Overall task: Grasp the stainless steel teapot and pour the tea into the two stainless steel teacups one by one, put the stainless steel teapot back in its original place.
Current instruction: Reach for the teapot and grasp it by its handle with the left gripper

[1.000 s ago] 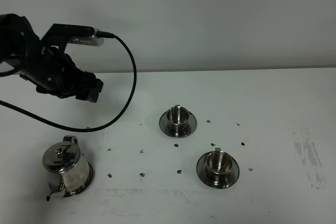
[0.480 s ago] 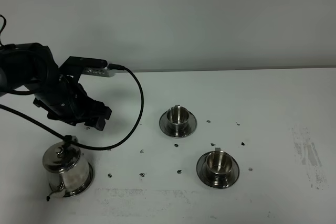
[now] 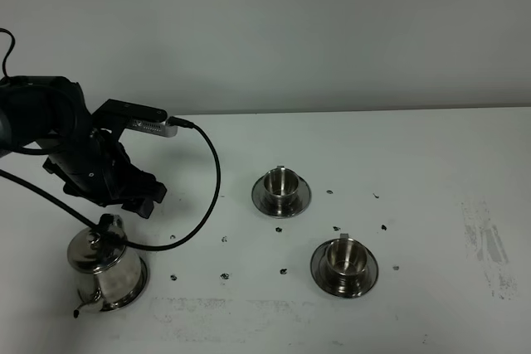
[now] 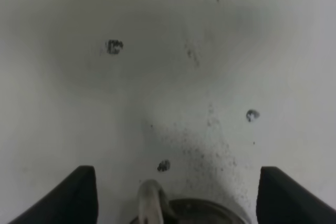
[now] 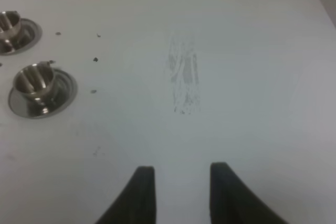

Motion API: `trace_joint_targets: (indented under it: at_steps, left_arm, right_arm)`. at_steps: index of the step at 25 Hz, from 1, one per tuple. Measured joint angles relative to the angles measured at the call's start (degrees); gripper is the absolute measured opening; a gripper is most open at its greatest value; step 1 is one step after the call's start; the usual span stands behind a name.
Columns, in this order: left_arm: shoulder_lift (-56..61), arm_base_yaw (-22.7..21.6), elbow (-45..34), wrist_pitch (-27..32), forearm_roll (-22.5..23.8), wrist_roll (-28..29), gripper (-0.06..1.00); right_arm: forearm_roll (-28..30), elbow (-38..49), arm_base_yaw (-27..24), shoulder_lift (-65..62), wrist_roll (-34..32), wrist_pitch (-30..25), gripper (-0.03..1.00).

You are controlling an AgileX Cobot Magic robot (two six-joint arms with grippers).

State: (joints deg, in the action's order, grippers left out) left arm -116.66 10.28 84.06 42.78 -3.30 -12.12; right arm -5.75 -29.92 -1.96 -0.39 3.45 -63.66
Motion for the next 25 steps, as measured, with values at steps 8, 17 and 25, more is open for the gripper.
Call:
trace_joint_targets:
  at_steps: [8, 17, 25]
  left_arm:
    - [-0.2, -1.9, -0.2, -0.5, 1.7, 0.6, 0.64]
    - [-1.0, -2.2, -0.2, -1.2, 4.0, 0.7, 0.64]
    - [-1.0, -2.2, -0.2, -0.9, 6.4, -0.2, 0.64]
  right_arm:
    - [0.0, 0.0, 0.0, 0.0, 0.0, 0.0, 0.24]
    - [0.0, 0.0, 0.0, 0.0, 0.0, 0.0, 0.24]
    - [0.0, 0.0, 0.0, 0.0, 0.0, 0.0, 0.24]
